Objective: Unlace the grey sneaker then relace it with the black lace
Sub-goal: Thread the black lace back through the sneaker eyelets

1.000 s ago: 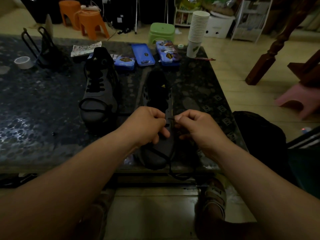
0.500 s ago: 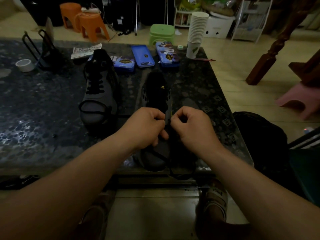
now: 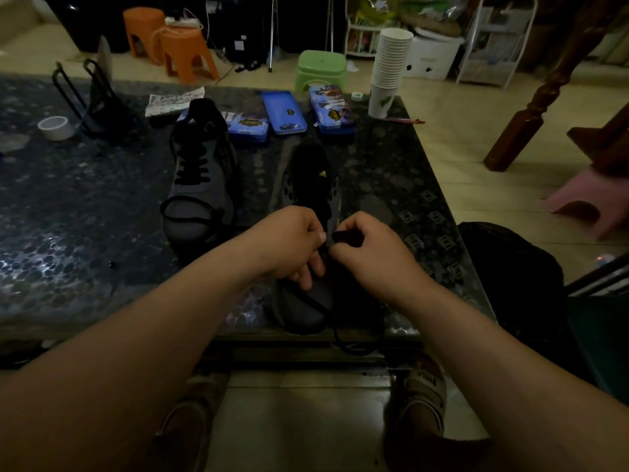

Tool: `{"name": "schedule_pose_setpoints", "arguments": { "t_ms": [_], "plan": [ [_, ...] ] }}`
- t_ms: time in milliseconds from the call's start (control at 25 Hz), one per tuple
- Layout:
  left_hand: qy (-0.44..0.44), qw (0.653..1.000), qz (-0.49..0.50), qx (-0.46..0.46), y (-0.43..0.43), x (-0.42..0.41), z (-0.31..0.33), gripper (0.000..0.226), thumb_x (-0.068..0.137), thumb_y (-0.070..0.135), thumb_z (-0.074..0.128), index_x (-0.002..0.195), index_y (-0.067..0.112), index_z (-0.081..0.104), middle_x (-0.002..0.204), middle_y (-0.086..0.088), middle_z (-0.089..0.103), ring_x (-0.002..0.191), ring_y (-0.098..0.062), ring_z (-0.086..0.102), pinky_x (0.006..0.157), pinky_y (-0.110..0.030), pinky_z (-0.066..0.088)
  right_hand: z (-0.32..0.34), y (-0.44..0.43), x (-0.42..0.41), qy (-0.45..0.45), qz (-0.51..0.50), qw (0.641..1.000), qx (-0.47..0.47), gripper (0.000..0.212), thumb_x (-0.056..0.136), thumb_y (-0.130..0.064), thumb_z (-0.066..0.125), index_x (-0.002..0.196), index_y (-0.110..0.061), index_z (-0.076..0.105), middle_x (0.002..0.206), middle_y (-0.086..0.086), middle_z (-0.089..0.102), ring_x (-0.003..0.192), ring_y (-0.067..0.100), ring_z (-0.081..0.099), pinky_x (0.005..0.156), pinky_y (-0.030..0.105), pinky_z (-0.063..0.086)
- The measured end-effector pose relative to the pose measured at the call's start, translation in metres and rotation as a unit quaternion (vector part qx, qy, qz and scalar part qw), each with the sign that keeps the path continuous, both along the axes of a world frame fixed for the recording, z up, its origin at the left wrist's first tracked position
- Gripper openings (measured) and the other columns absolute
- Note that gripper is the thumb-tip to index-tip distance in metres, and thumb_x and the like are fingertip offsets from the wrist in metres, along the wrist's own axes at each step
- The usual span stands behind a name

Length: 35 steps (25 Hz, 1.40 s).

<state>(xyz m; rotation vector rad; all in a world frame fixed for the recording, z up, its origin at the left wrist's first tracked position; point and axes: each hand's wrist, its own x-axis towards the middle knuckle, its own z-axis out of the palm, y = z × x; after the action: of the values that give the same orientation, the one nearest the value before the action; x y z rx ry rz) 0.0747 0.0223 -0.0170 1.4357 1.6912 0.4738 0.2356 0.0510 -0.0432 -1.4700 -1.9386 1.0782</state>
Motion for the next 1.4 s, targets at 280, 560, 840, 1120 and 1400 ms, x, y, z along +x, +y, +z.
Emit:
{"name": "schedule_pose_setpoints", "arguments": {
  "t_ms": [280, 560, 840, 1120, 1400],
  "plan": [
    [0.072, 0.994, 0.011, 0.076, 0.001, -0.011, 0.000, 0.022, 0.109, 0.020, 0.040, 0.100, 0.007, 0.056, 0.068, -0.006, 0.071, 0.046, -0.018, 0.064, 0.044, -0.023, 0.045, -0.005, -0.011, -0.009, -0.022, 0.019, 0.999, -0.020, 0.030, 0.088, -0.043, 0.072, 0.102, -0.022, 0.057, 0.107, -0.002, 0.056, 0.087, 0.008, 0.053, 0.063, 0.023, 0.035],
    [0.207, 0.963, -0.050, 0.165, 0.008, -0.017, 0.007, 0.021, 0.105, 0.024, 0.049, 0.092, 0.012, 0.059, 0.089, -0.004, 0.062, 0.083, -0.024, 0.059, 0.069, -0.037, 0.046, -0.010, -0.018, -0.031, -0.066, -0.059, 0.996, 0.004, 0.053, 0.079, -0.060, 0.071, 0.105, -0.021, 0.045, 0.108, -0.003, 0.045, 0.100, 0.022, 0.053, 0.086, 0.046, 0.051],
    [0.182, 0.944, 0.196, 0.194, 0.005, -0.100, 0.018, 0.035, 0.099, 0.022, 0.048, 0.073, 0.000, 0.057, 0.073, -0.019, 0.058, 0.078, -0.041, 0.064, 0.067, -0.040, 0.043, -0.012, -0.010, -0.012, -0.074, -0.050, 0.996, -0.018, 0.036, 0.083, -0.047, 0.070, 0.099, -0.023, 0.048, 0.107, -0.002, 0.051, 0.092, 0.016, 0.054, 0.075, 0.035, 0.043],
    [0.346, 0.870, 0.074, 0.344, -0.002, -0.054, 0.002, 0.026, 0.095, 0.028, 0.062, 0.119, 0.016, 0.062, 0.119, -0.016, 0.053, 0.107, -0.043, 0.053, 0.088, -0.053, 0.049, -0.013, -0.008, -0.007, -0.013, -0.033, 0.999, 0.040, 0.024, 0.097, -0.044, 0.066, 0.094, -0.021, 0.059, 0.099, -0.001, 0.060, 0.089, 0.014, 0.058, 0.072, 0.031, 0.039],
    [0.395, 0.874, -0.118, 0.258, 0.014, -0.032, 0.009, 0.030, 0.097, 0.055, 0.061, 0.117, 0.034, 0.063, 0.117, 0.003, 0.046, 0.115, -0.028, 0.040, 0.090, -0.044, 0.032, -0.010, -0.002, 0.001, 0.017, -0.005, 0.999, 0.028, 0.021, 0.103, -0.037, 0.059, 0.090, -0.022, 0.064, 0.076, -0.007, 0.062, 0.065, -0.004, 0.054, 0.052, 0.013, 0.037]
  ]
}}
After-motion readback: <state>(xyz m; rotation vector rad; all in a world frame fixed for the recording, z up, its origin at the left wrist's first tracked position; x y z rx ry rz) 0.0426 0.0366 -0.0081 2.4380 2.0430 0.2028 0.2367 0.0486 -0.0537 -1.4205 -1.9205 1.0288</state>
